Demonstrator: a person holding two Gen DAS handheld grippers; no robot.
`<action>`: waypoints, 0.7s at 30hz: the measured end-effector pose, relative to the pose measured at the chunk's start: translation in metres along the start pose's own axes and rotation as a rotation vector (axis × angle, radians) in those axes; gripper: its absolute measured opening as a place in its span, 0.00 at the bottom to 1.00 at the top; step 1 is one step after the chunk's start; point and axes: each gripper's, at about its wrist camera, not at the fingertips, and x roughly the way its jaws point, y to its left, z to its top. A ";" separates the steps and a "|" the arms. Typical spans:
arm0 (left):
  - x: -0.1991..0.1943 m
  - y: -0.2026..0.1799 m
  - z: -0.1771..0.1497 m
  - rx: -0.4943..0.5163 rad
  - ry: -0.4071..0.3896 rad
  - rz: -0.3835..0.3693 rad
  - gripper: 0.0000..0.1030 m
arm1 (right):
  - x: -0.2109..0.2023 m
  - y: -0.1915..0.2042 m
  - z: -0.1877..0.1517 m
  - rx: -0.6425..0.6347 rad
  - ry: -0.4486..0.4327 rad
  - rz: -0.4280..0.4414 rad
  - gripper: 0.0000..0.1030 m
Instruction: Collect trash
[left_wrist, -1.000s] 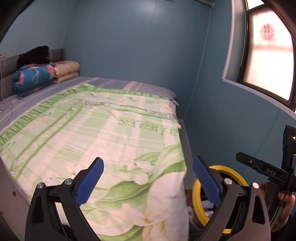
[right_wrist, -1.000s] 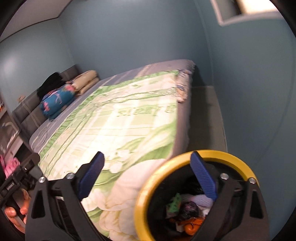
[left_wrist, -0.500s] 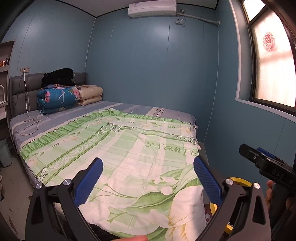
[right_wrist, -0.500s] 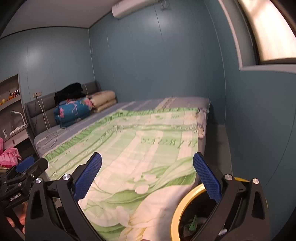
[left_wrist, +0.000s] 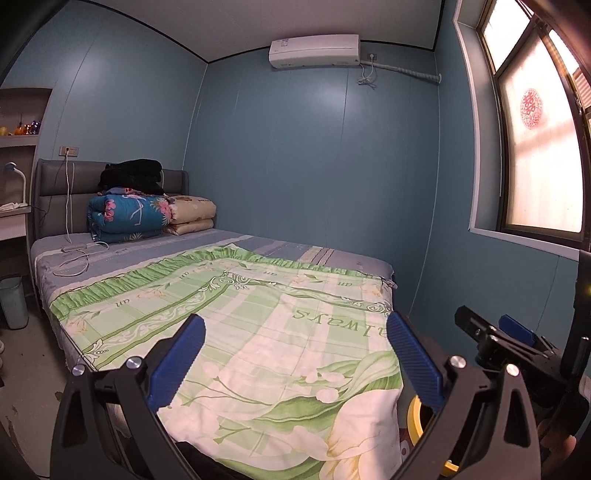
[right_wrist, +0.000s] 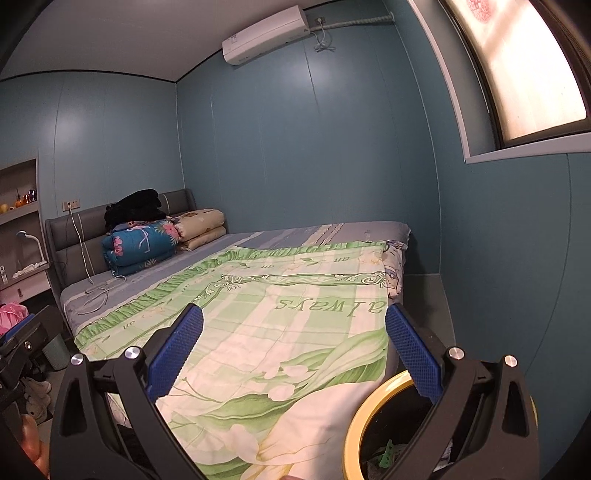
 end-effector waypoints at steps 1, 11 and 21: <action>0.001 -0.001 -0.001 0.003 0.001 0.000 0.92 | 0.000 -0.001 -0.001 0.002 -0.001 -0.002 0.92; 0.003 -0.003 -0.010 -0.010 0.021 -0.015 0.92 | 0.003 -0.003 -0.008 0.021 0.017 0.001 0.92; 0.005 -0.004 -0.014 -0.012 0.037 -0.023 0.92 | 0.004 -0.004 -0.011 0.029 0.027 -0.003 0.92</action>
